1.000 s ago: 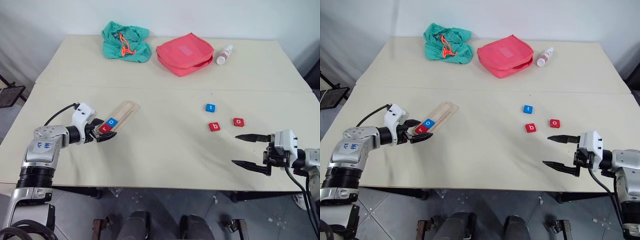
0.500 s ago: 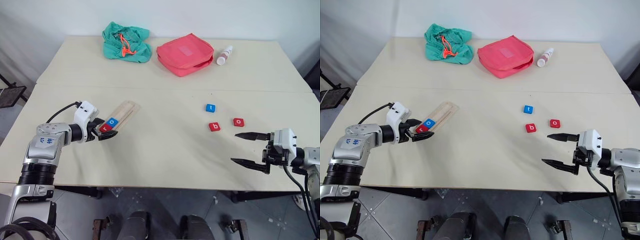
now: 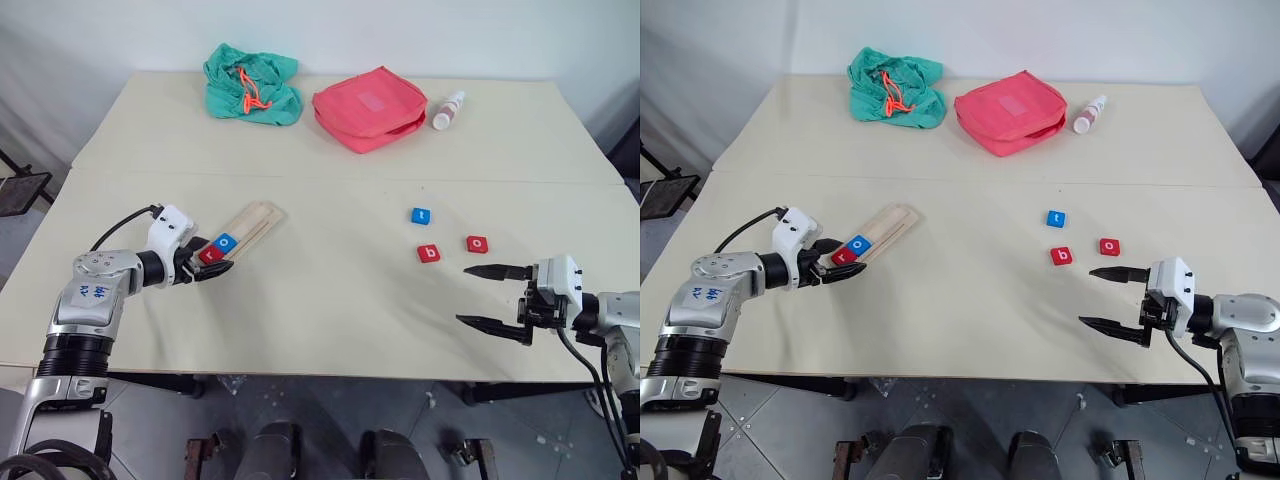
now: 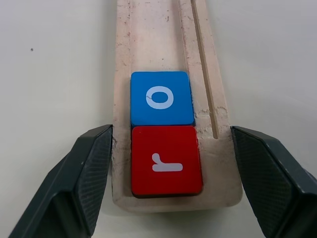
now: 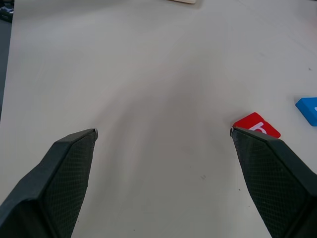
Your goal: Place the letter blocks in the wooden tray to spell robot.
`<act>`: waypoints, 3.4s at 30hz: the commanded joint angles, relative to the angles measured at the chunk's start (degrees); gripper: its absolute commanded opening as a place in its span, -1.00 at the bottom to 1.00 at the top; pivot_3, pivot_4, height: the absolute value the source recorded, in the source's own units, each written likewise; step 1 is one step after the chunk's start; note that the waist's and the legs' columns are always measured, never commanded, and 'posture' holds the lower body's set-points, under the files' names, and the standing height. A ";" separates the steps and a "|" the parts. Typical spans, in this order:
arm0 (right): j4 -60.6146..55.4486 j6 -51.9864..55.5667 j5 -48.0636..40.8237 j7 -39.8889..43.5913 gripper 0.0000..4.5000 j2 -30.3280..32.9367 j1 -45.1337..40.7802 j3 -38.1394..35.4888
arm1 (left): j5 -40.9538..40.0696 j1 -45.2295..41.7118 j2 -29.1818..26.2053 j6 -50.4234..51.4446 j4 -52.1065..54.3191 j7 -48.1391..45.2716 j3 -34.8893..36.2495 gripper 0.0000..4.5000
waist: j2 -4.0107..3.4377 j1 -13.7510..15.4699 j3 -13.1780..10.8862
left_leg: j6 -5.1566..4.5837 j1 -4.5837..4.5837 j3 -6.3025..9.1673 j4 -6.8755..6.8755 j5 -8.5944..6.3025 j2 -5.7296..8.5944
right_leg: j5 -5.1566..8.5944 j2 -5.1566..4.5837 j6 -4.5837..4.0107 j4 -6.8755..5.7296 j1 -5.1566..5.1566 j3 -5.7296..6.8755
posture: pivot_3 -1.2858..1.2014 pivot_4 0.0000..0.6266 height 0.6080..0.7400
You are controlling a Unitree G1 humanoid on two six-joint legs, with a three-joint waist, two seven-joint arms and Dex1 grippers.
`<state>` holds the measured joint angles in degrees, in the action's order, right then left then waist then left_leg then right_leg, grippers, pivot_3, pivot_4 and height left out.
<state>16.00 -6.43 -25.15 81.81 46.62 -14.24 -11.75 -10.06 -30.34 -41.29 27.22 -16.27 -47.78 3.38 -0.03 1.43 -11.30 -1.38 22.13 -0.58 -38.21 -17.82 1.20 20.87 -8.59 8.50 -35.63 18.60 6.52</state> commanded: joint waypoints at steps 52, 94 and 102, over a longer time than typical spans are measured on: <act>-8.76 0.28 -3.78 -2.09 1.00 2.81 13.65 -8.62 | 4.45 -12.36 12.28 -7.16 7.67 -22.91 -23.64 0.98 | 0.03 0.10 -0.03 | -0.04 0.18 0.01 -0.01 0.01 0.01 | 0.00 0.02 0.00 0.15 0.02 0.09 | 0.03 -0.52 1.00; -22.31 7.99 -0.08 -32.98 1.00 -11.08 23.71 -11.34 | -17.80 7.74 12.02 -37.42 -0.62 -34.94 3.69 0.98 | 0.03 0.03 -0.03 | -0.03 0.06 0.02 0.02 0.01 0.00 | 0.00 0.01 0.00 0.04 0.01 0.05 | 0.03 -0.52 1.00; -20.11 5.45 -0.26 -32.00 1.00 -11.14 24.06 -11.23 | -17.89 7.88 11.70 -37.29 -0.69 -35.12 3.58 0.98 | 0.03 -0.11 -0.03 | -0.04 0.05 -0.01 0.03 0.01 0.00 | 0.00 0.01 0.00 0.03 0.02 0.05 | 0.03 -0.52 1.00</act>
<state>-4.00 0.67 -24.72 49.40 35.54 9.64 -21.33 -26.82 -22.14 -29.19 -9.59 -18.45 -82.70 6.50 0.01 1.32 -11.33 -1.41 22.17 -0.58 -38.18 -17.81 1.19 20.87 -8.58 8.50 -35.60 18.61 6.56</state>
